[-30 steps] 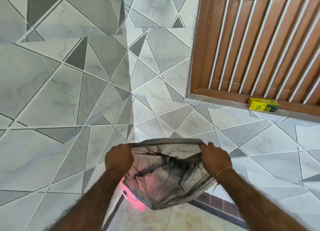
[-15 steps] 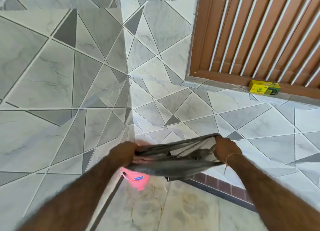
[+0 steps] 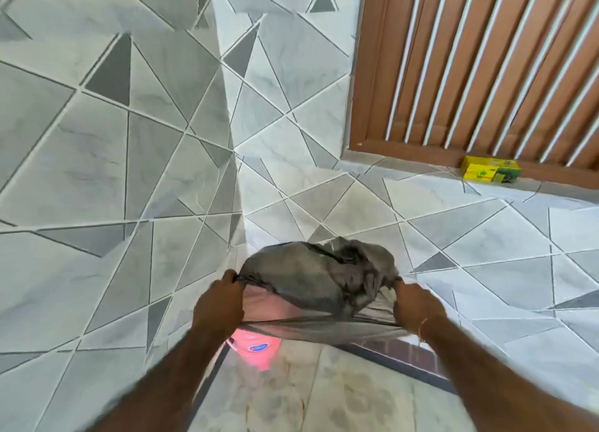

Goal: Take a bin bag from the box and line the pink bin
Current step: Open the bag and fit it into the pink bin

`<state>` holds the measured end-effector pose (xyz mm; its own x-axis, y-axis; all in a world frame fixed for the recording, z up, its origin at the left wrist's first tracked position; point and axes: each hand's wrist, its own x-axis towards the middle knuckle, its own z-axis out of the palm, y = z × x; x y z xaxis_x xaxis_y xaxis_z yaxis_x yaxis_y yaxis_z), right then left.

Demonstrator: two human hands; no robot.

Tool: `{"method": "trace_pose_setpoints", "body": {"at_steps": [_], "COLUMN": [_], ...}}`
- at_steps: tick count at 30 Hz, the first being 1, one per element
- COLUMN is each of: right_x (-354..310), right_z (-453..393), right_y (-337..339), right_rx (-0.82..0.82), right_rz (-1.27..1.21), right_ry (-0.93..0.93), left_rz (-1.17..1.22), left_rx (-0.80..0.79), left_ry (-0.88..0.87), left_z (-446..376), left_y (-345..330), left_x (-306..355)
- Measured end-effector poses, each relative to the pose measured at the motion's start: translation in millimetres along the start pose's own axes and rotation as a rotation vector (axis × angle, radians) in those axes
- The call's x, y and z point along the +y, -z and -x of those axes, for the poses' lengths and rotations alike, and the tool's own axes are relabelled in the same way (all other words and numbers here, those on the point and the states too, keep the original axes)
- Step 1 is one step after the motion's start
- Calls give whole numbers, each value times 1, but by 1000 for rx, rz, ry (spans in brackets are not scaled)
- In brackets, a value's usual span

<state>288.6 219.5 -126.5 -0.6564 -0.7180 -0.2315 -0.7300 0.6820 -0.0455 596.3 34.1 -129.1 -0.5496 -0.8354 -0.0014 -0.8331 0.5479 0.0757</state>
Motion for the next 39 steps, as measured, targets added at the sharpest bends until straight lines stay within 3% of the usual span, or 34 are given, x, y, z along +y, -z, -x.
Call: {"method": "trace_pose_setpoints", "body": {"at_steps": [8,10,13,14,15,17,18,19,26,30,34,37,39], "right_x": [-16,-21,-31,-29,-25,-13,-5,1,21,19,21,29,28], "right_z": [-18,-24,-24,-29,-32,-39,-39,-39,-56,-67,-70,-72,-75], "right_y": [35,60,80,74,60,17,1,-5,12,16,14,8,-6], "right_rx": [97,217,671,730,569,-41,-204,-237,-83,57,-7,-8,-28], "right_rz": [-226,-273,-432,-407,-326,-144,-58,-21,-200,-309,-336,-132,19], "right_ry": [8,-7,-2,21,37,24,16,35,43,21,25,122,214], "left_rz": [483,485,418,313,125,-153,-192,-184,55,295,5,-150,-106], "left_rx": [56,155,476,503,344,-126,-296,-350,-291,-126,-105,-121,-132], "left_ry": [328,338,323,256,140,-26,-20,-7,160,339,300,301,374], "left_z": [-30,-41,-40,-36,-28,-8,-4,-7,-45,-53,-42,-34,-29], "left_y": [51,73,87,77,58,15,-1,-6,19,16,3,-6,-17], "left_x": [27,32,42,43,42,37,32,29,33,51,74,71,62]}}
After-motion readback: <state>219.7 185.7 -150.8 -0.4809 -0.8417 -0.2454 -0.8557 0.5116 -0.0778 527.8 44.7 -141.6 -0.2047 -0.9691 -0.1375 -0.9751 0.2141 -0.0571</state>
